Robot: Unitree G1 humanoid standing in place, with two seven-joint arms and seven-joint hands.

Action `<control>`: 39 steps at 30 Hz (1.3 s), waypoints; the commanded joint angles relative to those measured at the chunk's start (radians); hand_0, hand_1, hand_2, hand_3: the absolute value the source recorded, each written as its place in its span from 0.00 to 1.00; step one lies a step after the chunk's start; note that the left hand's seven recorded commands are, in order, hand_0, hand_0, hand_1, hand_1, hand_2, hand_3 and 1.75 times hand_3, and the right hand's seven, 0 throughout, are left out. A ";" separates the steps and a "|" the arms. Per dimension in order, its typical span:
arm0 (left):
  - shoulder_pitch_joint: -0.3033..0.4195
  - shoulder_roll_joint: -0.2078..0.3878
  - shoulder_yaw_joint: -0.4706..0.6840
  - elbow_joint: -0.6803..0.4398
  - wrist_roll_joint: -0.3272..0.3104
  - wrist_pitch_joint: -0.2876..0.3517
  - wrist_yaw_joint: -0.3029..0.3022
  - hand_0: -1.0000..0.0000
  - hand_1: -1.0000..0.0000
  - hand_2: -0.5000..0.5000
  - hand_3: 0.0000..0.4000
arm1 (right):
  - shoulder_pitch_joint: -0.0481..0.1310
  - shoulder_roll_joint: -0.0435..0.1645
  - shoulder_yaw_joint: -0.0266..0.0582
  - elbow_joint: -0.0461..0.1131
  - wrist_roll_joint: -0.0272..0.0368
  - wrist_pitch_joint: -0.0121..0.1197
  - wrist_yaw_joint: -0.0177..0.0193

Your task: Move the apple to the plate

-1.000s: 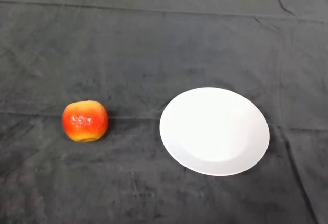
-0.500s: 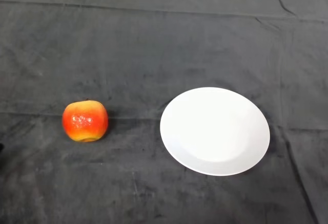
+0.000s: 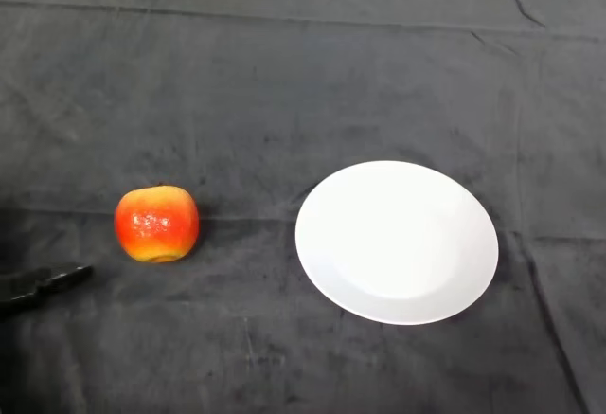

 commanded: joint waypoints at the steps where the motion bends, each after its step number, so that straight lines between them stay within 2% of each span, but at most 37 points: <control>1: -0.043 -0.010 -0.025 -0.020 0.032 -0.028 -0.019 1.00 1.00 0.50 0.00 | 0.003 -0.022 -0.0085 -0.003 0.0070 -0.005 -0.0008; 11: -0.053 -0.022 -0.112 -0.002 0.109 -0.053 -0.075 1.00 1.00 0.50 0.00 | 0.003 -0.022 -0.0085 -0.003 0.0071 -0.005 -0.0009; 22: -0.066 -0.042 -0.181 0.013 0.177 -0.071 -0.054 1.00 1.00 0.50 0.00 | 0.003 -0.022 -0.0085 -0.003 0.0073 -0.005 -0.0009; 25: -0.072 -0.048 -0.199 0.017 0.194 -0.073 -0.041 0.76 1.00 0.38 0.24 | 0.003 -0.022 -0.0085 -0.003 0.0073 -0.005 -0.0009; 26: -0.075 -0.050 -0.205 0.018 0.200 -0.074 -0.035 0.61 0.90 0.35 0.39 | 0.003 -0.022 -0.0085 -0.003 0.0073 -0.005 -0.0009; 28: -0.077 -0.054 -0.216 0.019 0.210 -0.076 -0.026 0.53 0.65 0.44 0.47 | 0.003 -0.022 -0.0085 -0.003 0.0073 -0.005 -0.0009; 29: -0.078 -0.056 -0.222 0.020 0.215 -0.078 -0.021 0.41 0.36 0.53 0.64 | 0.003 -0.022 -0.0085 -0.003 0.0073 -0.005 -0.0009; 30: -0.079 -0.058 -0.227 0.020 0.219 -0.079 -0.017 0.28 0.27 0.50 0.73 | 0.003 -0.022 -0.0084 -0.003 0.0073 -0.005 -0.0009; 31: -0.080 -0.060 -0.232 0.021 0.223 -0.080 -0.013 0.13 0.21 0.46 0.87 | 0.003 -0.022 -0.0084 -0.003 0.0074 -0.005 -0.0009; 33: -0.083 -0.064 -0.243 0.022 0.233 -0.082 -0.003 0.00 0.15 0.43 1.00 | 0.003 -0.022 -0.0084 -0.003 0.0074 -0.005 -0.0009; 39: -0.090 -0.076 -0.275 0.025 0.256 -0.090 0.022 0.00 0.06 0.47 1.00 | 0.003 -0.022 -0.0084 -0.003 0.0074 -0.005 -0.0010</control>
